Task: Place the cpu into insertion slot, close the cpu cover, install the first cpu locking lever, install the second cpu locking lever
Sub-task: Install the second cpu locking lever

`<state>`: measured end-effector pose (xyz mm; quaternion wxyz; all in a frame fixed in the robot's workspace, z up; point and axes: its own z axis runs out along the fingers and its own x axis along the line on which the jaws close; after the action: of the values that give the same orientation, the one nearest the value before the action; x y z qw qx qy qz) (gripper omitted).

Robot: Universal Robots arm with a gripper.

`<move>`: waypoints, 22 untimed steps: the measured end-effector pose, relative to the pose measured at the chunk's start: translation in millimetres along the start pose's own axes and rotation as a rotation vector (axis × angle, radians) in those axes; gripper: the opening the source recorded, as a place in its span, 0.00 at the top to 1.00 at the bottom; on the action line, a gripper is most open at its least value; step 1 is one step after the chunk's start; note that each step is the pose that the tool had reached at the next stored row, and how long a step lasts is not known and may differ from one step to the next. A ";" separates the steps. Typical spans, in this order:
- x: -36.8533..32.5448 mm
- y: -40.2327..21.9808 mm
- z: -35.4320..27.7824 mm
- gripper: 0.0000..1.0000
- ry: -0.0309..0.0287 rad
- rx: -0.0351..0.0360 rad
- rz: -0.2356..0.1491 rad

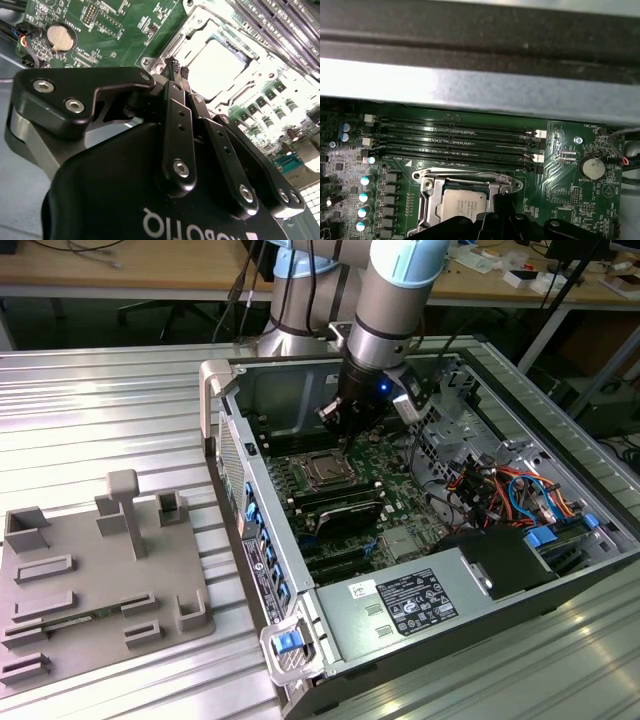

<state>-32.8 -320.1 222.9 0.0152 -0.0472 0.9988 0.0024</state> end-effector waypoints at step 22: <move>-0.2 -13.9 -2.8 0.89 0.0003 0.0030 0.000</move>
<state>-31.4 -333.9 225.7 0.0151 -0.0473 0.9988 0.0009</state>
